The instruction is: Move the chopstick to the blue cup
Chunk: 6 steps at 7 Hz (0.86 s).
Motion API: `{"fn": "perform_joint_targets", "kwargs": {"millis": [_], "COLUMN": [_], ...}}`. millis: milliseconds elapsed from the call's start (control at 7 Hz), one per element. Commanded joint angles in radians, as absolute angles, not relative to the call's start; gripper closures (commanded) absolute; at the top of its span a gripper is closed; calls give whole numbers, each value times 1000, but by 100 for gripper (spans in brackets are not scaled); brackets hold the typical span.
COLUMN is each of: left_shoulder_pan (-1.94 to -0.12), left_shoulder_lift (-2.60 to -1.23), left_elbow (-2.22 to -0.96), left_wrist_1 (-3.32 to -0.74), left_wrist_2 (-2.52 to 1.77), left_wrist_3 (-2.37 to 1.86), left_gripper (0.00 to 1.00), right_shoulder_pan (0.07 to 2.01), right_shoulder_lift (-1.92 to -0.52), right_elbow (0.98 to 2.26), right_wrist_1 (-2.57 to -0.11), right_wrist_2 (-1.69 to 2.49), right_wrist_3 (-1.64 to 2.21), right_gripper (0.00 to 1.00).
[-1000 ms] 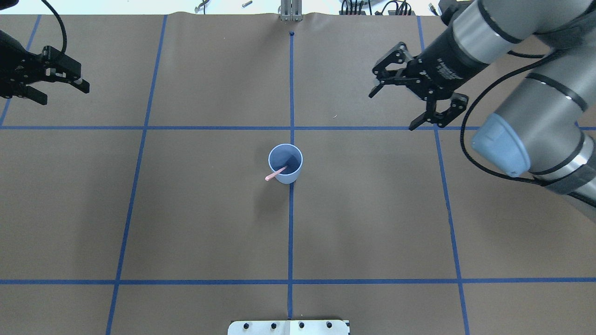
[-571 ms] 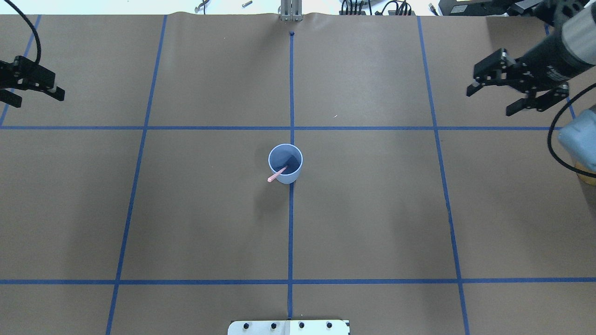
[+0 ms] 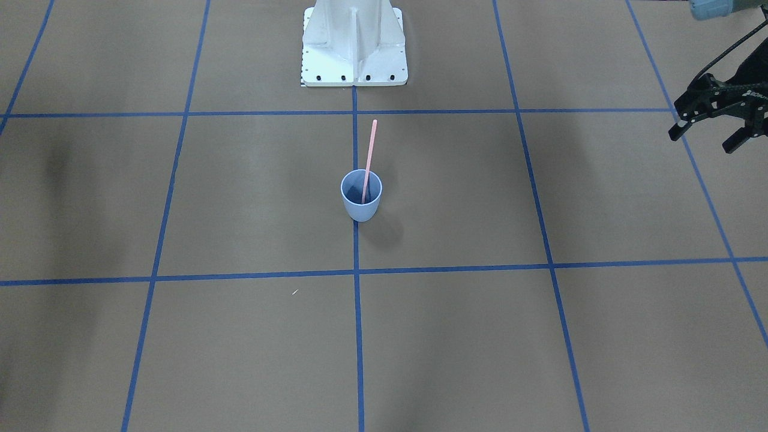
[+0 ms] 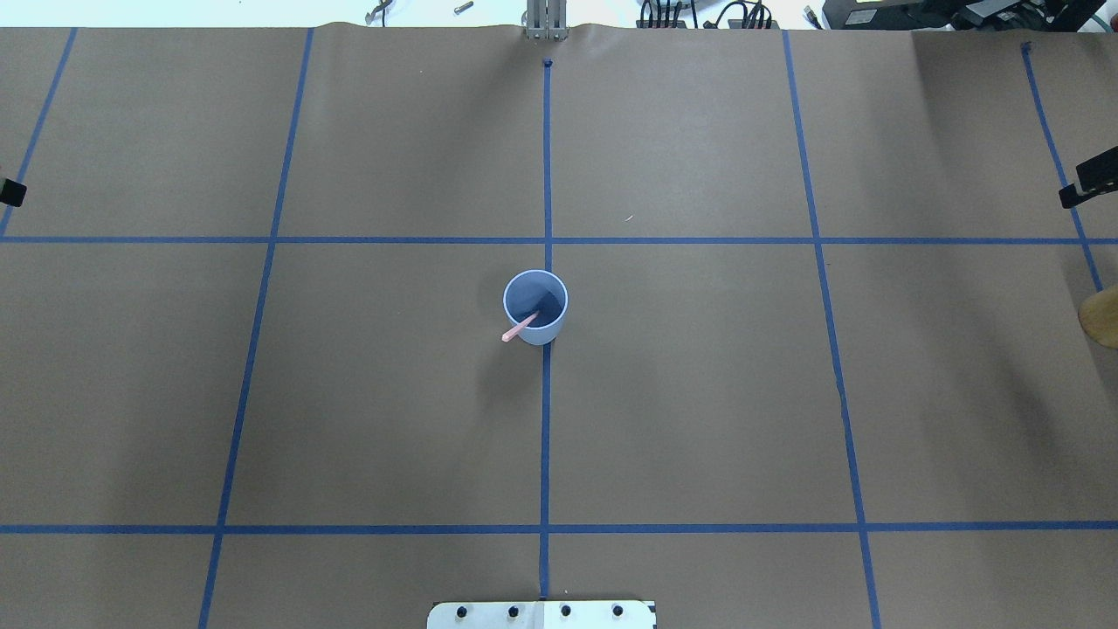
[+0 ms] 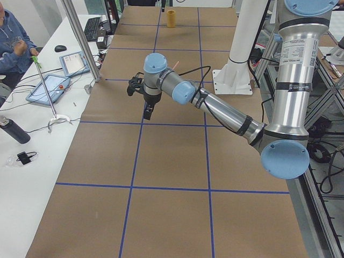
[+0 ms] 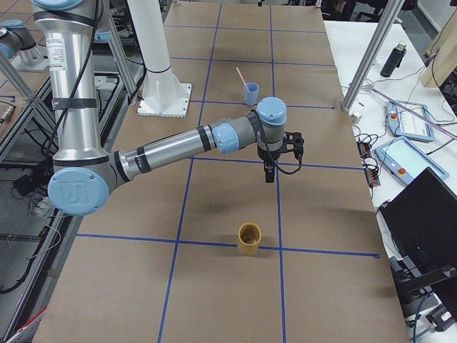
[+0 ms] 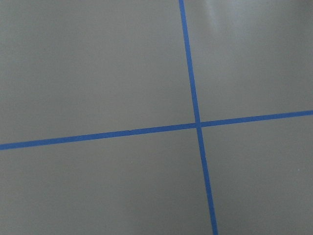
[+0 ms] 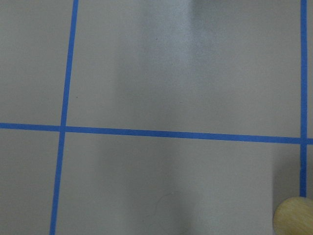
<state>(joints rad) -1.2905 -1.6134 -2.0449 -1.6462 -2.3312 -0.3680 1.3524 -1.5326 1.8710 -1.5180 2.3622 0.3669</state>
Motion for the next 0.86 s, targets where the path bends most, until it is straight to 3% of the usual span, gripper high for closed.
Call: {"fn": "perform_joint_targets", "kwargs": {"millis": [0, 429, 714], "left_shoulder_pan": [-1302, -1301, -1371], "left_shoulder_lift": [-1592, -1562, -1574], "left_elbow": [-2045, -2019, -1918], "left_wrist_1": [-1649, -1646, -1632], "left_wrist_2": [-2272, -2276, -2293], "left_wrist_3": [-269, -270, -256], "left_gripper": [2, 2, 2], "right_shoulder_pan": [1365, 1374, 1397], "right_shoulder_lift": [-1531, -1537, -1539], "right_elbow": [1855, 1766, 1766], "right_wrist_1": [-1505, -1396, -1397], "right_wrist_2": [2356, 2338, 2353], "right_wrist_3": [321, 302, 298], "right_gripper": [0, 0, 0]}}
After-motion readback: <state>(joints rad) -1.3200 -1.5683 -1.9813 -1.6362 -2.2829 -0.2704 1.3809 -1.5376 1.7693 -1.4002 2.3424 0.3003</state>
